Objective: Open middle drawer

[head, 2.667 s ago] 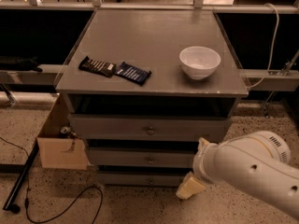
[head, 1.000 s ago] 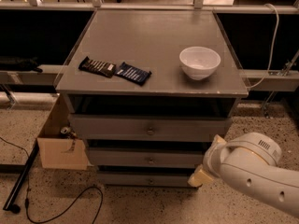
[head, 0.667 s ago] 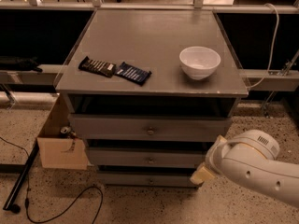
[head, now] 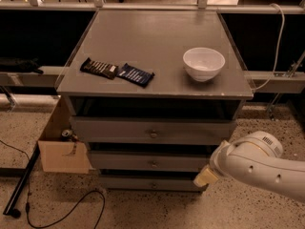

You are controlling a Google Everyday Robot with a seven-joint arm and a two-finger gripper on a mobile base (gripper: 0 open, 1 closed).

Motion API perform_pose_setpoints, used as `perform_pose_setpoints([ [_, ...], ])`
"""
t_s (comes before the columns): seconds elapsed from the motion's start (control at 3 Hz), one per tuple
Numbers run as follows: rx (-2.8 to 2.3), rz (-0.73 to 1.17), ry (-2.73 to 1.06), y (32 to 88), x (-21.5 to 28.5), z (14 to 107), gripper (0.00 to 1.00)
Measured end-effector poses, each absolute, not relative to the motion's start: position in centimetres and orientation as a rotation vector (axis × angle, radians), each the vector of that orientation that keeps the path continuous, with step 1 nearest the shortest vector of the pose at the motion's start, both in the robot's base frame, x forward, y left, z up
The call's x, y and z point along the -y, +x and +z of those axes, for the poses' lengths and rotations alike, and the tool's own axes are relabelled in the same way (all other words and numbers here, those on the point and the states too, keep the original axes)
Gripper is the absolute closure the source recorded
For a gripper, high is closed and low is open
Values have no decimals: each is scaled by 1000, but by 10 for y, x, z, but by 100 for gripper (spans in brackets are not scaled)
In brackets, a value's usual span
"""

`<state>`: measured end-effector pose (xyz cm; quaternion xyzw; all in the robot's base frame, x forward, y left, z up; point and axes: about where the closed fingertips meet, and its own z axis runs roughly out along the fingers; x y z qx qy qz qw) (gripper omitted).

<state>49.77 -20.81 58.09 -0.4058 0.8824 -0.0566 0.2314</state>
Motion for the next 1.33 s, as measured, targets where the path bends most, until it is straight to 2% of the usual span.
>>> perform_pose_setpoints([
  [0.33, -2413, -127, -1110, 498, 206, 581, 0],
  [0.67, -2373, 5, -1056, 507, 187, 572, 0],
  [1.0, -2367, 193, -961, 502, 194, 573, 0],
  [1.33, -2368, 195, -962, 502, 193, 572, 0],
])
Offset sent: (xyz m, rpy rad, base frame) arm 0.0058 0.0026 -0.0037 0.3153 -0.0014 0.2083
